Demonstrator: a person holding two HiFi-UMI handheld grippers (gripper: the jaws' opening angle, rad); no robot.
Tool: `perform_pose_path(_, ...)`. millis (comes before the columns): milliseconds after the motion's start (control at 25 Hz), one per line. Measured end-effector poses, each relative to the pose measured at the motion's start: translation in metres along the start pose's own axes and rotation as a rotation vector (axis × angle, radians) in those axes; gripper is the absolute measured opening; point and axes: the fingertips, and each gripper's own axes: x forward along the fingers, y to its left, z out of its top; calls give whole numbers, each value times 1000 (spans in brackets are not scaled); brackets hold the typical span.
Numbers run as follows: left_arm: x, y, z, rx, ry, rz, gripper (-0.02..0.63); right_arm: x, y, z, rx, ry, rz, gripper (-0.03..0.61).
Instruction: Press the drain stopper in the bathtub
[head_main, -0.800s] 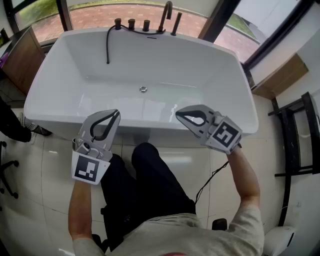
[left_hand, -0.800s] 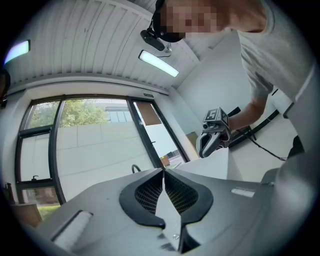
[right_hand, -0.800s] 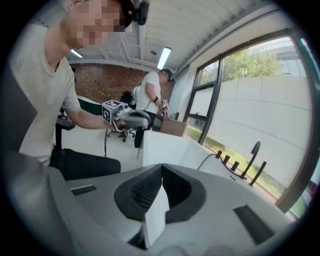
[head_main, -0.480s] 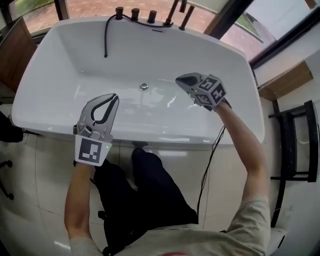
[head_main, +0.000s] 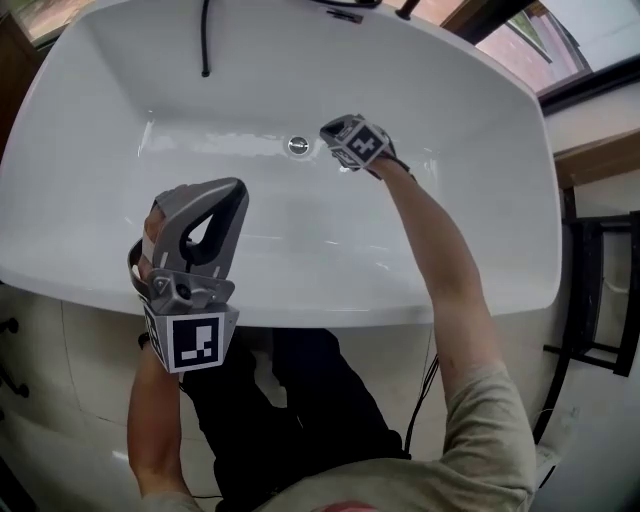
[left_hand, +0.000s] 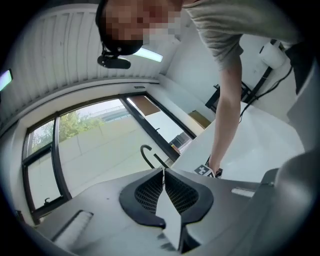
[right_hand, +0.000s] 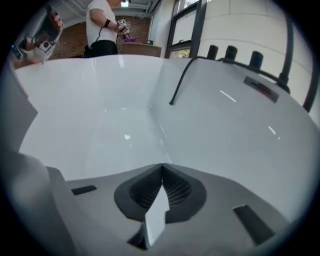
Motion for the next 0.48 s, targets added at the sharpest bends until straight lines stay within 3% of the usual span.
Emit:
perform_pose_path(120,6,0,2,52,-25,3,5,51,8,-6,-41,2,16,0)
perform_pose_path(280,10,-2,-10,50,50,5,5,110,12,-42,-43,49,-11,0)
perform_pose_path(480,10,-6,-13,102,60,4,5,177,20,-71,-68,102,-12,2)
